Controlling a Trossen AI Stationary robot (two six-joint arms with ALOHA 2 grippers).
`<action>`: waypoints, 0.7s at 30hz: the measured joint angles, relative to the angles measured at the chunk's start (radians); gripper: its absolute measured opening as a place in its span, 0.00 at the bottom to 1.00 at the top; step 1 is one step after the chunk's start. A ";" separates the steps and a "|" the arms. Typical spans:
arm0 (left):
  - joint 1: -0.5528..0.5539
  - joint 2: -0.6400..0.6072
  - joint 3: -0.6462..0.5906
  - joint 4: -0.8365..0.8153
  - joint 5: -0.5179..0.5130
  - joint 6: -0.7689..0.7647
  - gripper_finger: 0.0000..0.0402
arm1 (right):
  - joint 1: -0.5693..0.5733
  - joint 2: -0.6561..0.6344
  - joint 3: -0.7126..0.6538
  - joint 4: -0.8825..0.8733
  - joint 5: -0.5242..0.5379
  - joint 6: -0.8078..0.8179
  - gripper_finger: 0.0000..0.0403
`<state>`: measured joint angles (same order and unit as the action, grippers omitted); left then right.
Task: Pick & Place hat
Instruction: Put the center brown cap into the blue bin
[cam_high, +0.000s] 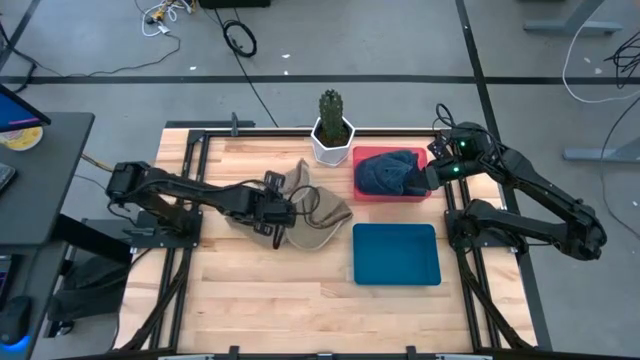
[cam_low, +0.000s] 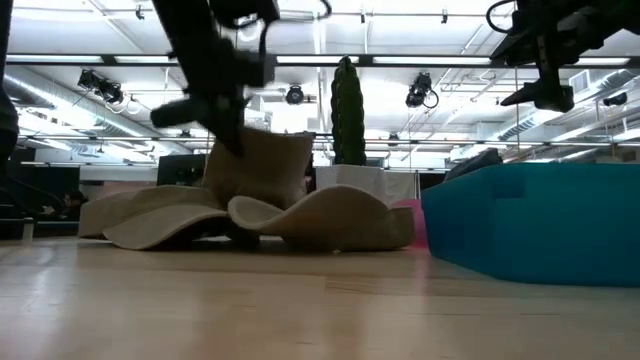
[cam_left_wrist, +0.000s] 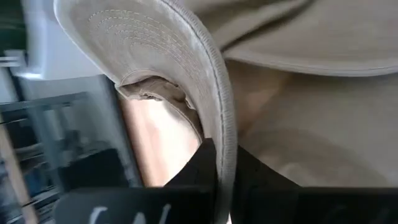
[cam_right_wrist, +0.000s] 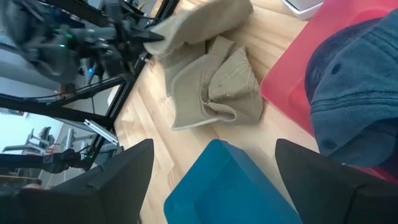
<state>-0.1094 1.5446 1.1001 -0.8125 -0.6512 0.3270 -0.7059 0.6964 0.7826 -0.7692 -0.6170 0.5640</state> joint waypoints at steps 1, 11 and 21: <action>-0.004 -0.010 0.018 -0.019 -0.027 0.001 0.03 | 0.000 0.000 0.000 0.000 0.000 0.000 0.83; -0.007 -0.076 0.262 -0.093 -0.223 -0.009 0.03 | 0.000 0.000 0.000 0.025 0.001 -0.007 0.83; -0.007 -0.081 0.524 -0.099 -0.293 -0.421 0.03 | 0.000 0.000 0.000 0.019 0.022 -0.023 0.83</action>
<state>-0.1165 1.4635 1.6245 -0.9117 -0.9438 -0.0942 -0.7059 0.6964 0.7828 -0.7503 -0.5953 0.5413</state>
